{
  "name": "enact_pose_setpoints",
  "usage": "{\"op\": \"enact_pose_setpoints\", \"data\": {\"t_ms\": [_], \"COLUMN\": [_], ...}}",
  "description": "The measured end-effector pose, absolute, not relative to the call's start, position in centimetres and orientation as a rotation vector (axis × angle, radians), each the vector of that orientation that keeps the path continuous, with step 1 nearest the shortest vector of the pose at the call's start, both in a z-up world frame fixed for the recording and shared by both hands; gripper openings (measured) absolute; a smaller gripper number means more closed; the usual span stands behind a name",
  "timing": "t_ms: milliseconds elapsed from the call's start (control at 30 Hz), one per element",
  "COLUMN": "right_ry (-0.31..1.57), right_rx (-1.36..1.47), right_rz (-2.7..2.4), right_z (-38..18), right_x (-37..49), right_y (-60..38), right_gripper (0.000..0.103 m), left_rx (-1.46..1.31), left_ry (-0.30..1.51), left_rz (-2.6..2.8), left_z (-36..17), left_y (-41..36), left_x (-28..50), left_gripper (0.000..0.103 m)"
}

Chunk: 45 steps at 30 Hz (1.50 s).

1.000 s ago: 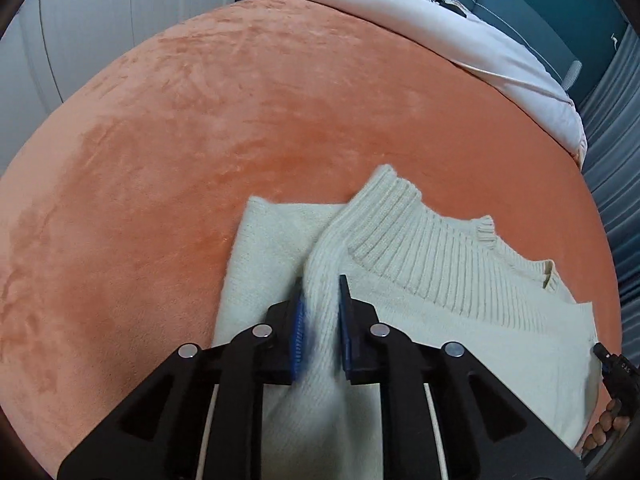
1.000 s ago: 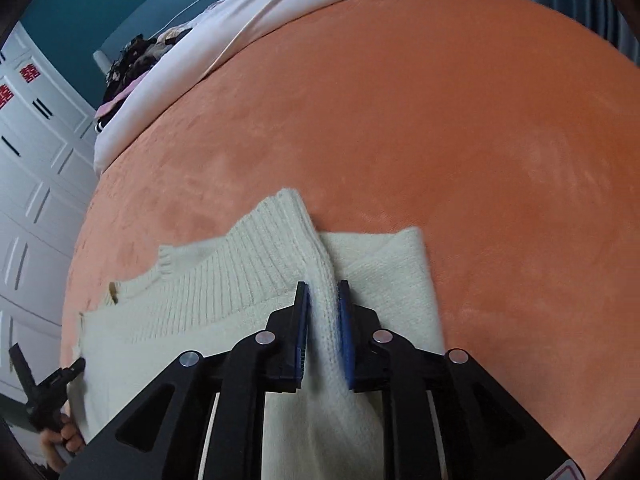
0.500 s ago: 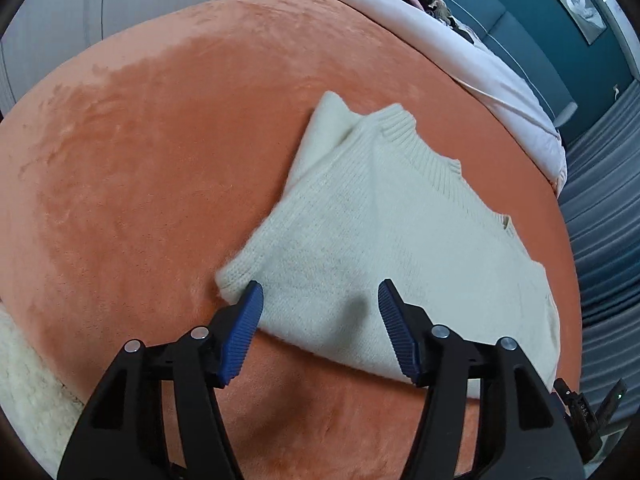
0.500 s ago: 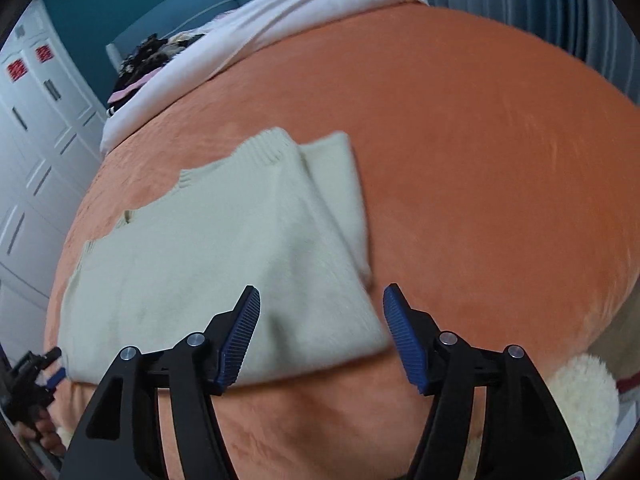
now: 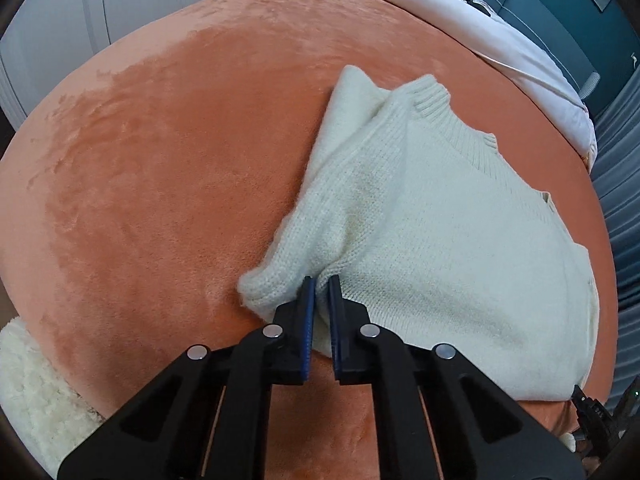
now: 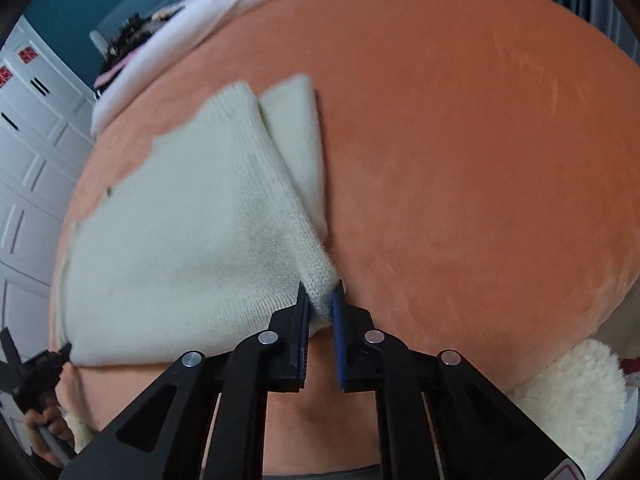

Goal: Fold small clothes

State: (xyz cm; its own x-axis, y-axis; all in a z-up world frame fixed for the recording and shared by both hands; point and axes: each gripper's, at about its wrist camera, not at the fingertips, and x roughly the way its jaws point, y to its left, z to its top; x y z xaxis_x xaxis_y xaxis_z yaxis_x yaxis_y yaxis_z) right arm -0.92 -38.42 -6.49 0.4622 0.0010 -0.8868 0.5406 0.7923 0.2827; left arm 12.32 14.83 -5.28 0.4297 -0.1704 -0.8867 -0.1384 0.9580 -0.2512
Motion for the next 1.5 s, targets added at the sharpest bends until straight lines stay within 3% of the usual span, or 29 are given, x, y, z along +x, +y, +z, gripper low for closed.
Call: {"op": "enact_pose_setpoints", "data": {"t_ms": [133,300,367,400,467,500,633,667,733,800,867,967,1000,1067,1200,1333,1433,1500], "right_ry": [0.994,0.851,0.868,0.902,0.985,1.047,1.028,1.016,0.964,0.926,0.909,0.981,1.031,1.081,0.867,0.994,1.004,0.979], "right_rx": [0.592,0.484,0.446,0.413,0.372,0.374,0.537,0.539,0.524,0.528,0.533,0.494,0.484,0.466,0.488,0.586,0.503,0.469], "right_rz": [-0.392,-0.363,-0.321,-0.315,-0.361,-0.401,-0.364,-0.36,-0.334,-0.322,-0.333,-0.354,-0.358,-0.313,-0.303,-0.366,-0.381,-0.434], "right_z": [-3.0,1.9,1.5,0.3,-2.5,-4.6,-4.8,-3.8,-1.6,-0.5,-0.7,-2.9,-4.2,-5.0,-0.9,-7.6,-5.1,-3.2], "right_x": [-1.2,1.0,3.2,4.7,6.8,7.5,6.5,6.6,7.3,9.0,10.9,14.0,15.2,16.2,13.5,13.1,13.7,13.6], "right_y": [-37.7,-35.9,-35.3,-35.0,-35.4,-36.0,-38.2,-38.2,-38.3,-39.2,-40.2,-40.8,-40.7,-39.7,-40.6,-44.4,-43.0,-41.9], "right_gripper": [0.021,0.021,0.02,0.011,0.004,0.0,0.0,0.006,0.019,0.048,0.056,0.056,0.043,0.009,0.006,0.005,0.011,0.023], "left_rx": [-0.334,-0.307,-0.28,-0.257,-0.222,-0.251,-0.319,-0.326,-0.317,-0.301,-0.327,-0.313,-0.317,-0.29,-0.298,-0.192,-0.187,-0.171], "left_ry": [1.101,0.999,1.011,1.034,1.101,1.104,1.089,1.076,1.019,0.997,1.005,1.062,1.086,1.111,1.106,1.073,1.056,1.028], "left_rz": [-0.036,-0.09,-0.097,-0.089,-0.042,-0.044,-0.047,-0.044,-0.057,-0.063,-0.084,-0.034,-0.017,0.035,-0.005,0.012,0.02,0.009], "left_z": [-2.9,0.7,-0.2,-1.2,-4.1,-5.1,-4.5,-3.6,-1.9,-0.9,-1.2,-3.6,-4.5,-5.3,-6.0,-6.5,-6.4,-5.6], "left_y": [15.2,13.6,12.5,12.0,11.8,12.5,13.9,13.7,13.1,12.1,11.3,10.6,10.5,10.8,11.9,10.6,10.6,10.5], "left_x": [11.7,12.7,14.2,14.9,15.7,15.6,15.1,15.2,15.7,17.4,20.1,23.7,24.6,25.5,25.8,25.5,25.3,24.4], "left_gripper": [0.01,0.013,0.014,0.015,0.015,0.01,0.003,0.003,0.017,0.053,0.061,0.059,0.04,0.016,0.013,0.014,0.015,0.019]}}
